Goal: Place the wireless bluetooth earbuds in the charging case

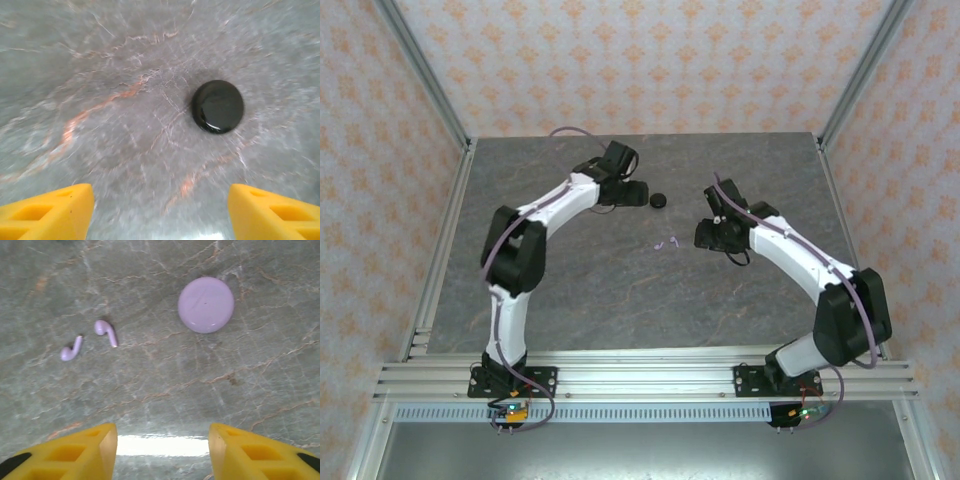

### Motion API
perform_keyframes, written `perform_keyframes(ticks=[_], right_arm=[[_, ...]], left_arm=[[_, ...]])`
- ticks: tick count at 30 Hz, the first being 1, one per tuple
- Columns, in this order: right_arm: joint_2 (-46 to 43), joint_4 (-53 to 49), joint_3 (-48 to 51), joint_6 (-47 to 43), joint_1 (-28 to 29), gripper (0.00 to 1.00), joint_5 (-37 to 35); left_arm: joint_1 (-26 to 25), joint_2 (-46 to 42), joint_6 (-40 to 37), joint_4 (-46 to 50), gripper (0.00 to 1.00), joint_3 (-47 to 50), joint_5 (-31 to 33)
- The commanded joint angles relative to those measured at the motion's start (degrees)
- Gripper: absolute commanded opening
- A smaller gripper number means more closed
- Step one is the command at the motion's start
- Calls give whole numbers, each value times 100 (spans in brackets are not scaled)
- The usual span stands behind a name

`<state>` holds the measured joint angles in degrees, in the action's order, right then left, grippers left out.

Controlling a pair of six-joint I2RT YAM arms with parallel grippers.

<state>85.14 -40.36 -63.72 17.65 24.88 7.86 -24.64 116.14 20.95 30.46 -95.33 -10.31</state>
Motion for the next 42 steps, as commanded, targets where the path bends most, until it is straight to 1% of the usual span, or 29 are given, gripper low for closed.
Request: perform_keyframes(ticks=[1, 4, 8, 13, 17, 20, 24, 29, 37, 42], right_arm=[[321, -273, -359, -398, -121, 57, -377], [674, -300, -568, -627, -236, 60, -341], [1139, -336, -880, -1121, -401, 64, -51], [1697, -601, -1379, -1746, -531, 71, -30], [2133, -839, -1791, -2118, -783, 73, 355], [2473, -1077, -2101, -2407, -886, 73, 567], [2849, -1328, -2473, -2757, -906, 74, 656], [3208, -1507, -2867, -2986, -907, 74, 417], [3507, -1667, -3159, -3385, -910, 74, 467], [3614, -1701, -3238, -3461, -907, 73, 436]], left_arm=[[8, -945, 20, -368, 71, 781, 422], [11, -1635, 102, -385, 71, 1467, 586], [-64, -2440, 198, -275, 71, 2186, 596], [-227, -3252, 307, 100, 71, 2704, 872], [-271, -3735, 423, 282, 71, 3032, 892], [-308, -3969, 419, 457, 71, 3160, 866], [-313, -4237, 443, 610, 71, 3293, 919], [-315, -4418, 445, 702, 71, 3354, 995], [-314, -4436, 523, 681, 71, 3422, 1029], [-316, -4501, 593, 647, 71, 3499, 1101]])
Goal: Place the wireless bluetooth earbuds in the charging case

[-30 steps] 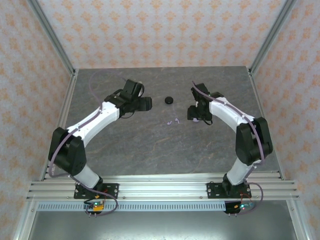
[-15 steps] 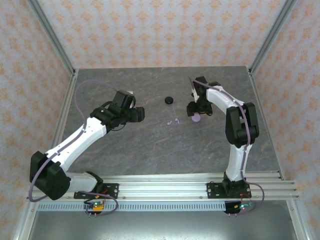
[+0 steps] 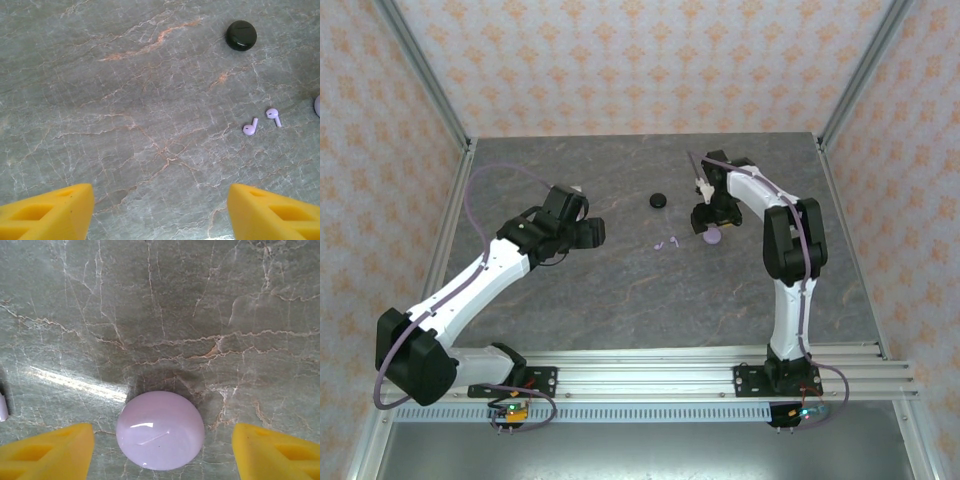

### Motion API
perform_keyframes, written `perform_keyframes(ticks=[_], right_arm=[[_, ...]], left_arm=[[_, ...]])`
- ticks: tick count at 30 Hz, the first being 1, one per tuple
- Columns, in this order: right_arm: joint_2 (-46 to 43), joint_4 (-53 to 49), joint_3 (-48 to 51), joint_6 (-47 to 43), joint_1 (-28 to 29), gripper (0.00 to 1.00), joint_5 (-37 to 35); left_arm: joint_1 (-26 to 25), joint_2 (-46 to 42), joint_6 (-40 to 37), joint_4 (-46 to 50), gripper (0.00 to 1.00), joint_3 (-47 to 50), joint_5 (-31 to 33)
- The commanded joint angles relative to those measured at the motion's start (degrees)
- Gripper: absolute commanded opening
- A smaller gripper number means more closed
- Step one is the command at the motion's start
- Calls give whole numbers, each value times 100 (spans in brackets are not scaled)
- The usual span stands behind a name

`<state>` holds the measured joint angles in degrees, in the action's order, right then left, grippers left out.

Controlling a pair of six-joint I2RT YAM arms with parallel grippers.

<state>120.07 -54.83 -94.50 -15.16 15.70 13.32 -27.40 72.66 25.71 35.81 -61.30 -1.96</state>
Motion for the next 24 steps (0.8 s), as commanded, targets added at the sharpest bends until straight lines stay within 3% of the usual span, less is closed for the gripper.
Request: perform_keyframes(ticks=[1, 24], right_arm=[[155, -258, -164, -189, 5, 73, -113], [289, -6, 218, 294, 11, 57, -35]], left_arm=[[-40, -158, 123, 112, 71, 108, 274], [-46, -248, 179, 242, 71, 215, 424]])
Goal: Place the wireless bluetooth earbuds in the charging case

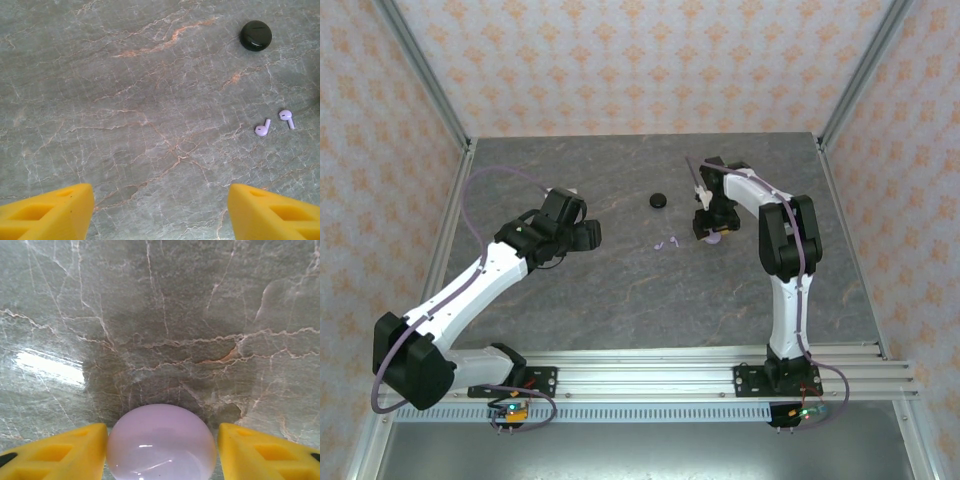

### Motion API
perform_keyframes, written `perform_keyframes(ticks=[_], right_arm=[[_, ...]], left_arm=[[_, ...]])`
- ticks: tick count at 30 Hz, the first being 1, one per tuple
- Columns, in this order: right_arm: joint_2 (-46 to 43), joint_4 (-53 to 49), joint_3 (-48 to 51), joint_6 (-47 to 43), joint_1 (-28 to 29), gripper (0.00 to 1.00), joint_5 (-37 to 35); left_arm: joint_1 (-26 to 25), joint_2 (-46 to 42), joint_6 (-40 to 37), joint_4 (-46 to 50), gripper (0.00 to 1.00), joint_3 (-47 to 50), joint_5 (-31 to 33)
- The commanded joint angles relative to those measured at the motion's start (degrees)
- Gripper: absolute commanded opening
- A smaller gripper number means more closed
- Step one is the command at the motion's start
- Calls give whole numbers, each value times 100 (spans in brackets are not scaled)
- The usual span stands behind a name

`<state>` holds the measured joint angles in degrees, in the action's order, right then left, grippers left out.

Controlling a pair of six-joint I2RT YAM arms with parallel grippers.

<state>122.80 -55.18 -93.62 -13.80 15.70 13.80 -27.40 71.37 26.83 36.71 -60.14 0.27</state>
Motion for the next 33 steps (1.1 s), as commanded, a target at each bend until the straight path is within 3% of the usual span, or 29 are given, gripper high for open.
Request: perform_keyframes(ticks=[1, 13, 22, 33], right_arm=[[-6, 53, 173, 202, 9, 56, -122], [-634, 243, 728, 924, 9, 50, -66], [-1779, 760, 1962, 2452, 127, 50, 329], [-2368, 1680, 2735, 4456, 1271, 49, -256]], left_arm=[[-42, -116, 76, 153, 71, 107, 201], [-39, -219, 103, 159, 71, 199, 229], [-43, -249, 182, -42, 71, 352, 27], [-43, -76, 247, -247, 71, 417, -212]])
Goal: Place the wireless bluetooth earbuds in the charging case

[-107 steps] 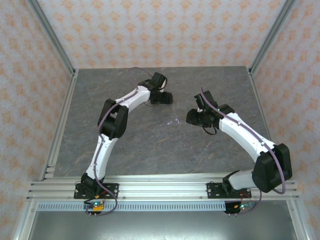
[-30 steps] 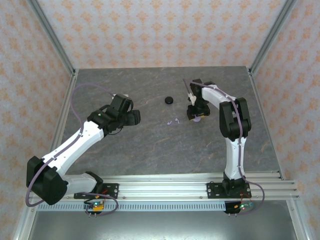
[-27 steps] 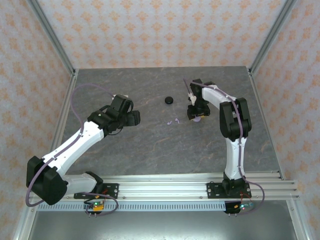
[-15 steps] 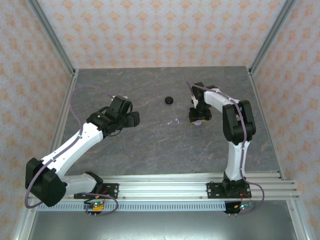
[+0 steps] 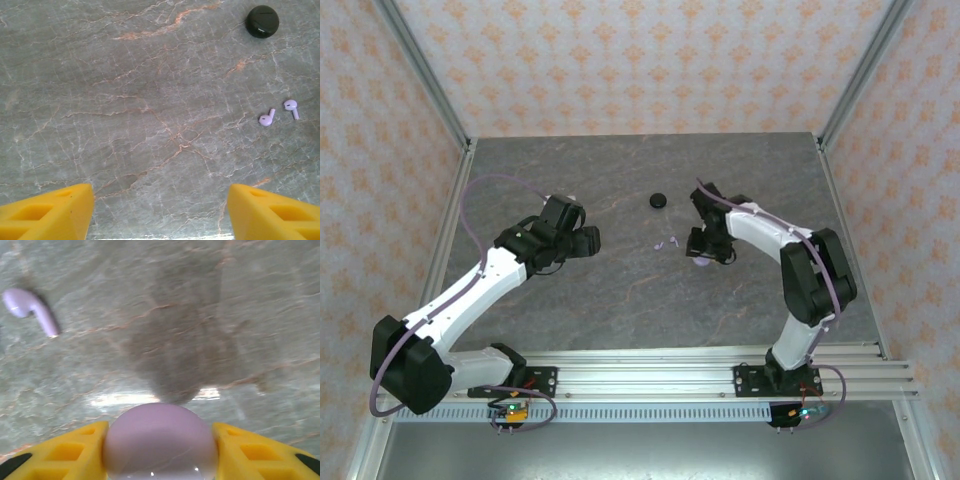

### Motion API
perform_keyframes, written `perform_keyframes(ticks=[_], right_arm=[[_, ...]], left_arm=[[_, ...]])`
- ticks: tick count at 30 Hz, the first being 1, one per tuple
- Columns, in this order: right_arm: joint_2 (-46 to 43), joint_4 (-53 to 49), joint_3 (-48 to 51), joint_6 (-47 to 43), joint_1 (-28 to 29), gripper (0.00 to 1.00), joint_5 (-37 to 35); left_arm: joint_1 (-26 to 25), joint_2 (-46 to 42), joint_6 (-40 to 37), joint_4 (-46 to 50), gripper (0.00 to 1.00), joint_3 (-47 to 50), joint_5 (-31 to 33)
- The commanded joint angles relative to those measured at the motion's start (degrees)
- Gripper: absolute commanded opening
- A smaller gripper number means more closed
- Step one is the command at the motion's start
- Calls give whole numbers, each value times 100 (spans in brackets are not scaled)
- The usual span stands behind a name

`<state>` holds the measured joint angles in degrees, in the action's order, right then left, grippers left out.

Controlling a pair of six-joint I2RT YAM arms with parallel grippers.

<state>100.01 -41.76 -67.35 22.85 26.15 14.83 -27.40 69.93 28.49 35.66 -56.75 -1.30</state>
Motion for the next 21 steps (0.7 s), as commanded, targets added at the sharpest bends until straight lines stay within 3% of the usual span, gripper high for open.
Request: perform_keyframes(ticks=[1, 10, 21], right_arm=[[-79, 367, 107, 900, 317, 49, -441], [353, 699, 33, 1675, 887, 48, -534], [868, 747, -237, 1896, 1226, 50, -438]], left_arm=[[-40, 72, 78, -141, 71, 78, -71], [-40, 123, 139, -216, 71, 109, -108], [-47, 120, 173, -250, 71, 186, -144]])
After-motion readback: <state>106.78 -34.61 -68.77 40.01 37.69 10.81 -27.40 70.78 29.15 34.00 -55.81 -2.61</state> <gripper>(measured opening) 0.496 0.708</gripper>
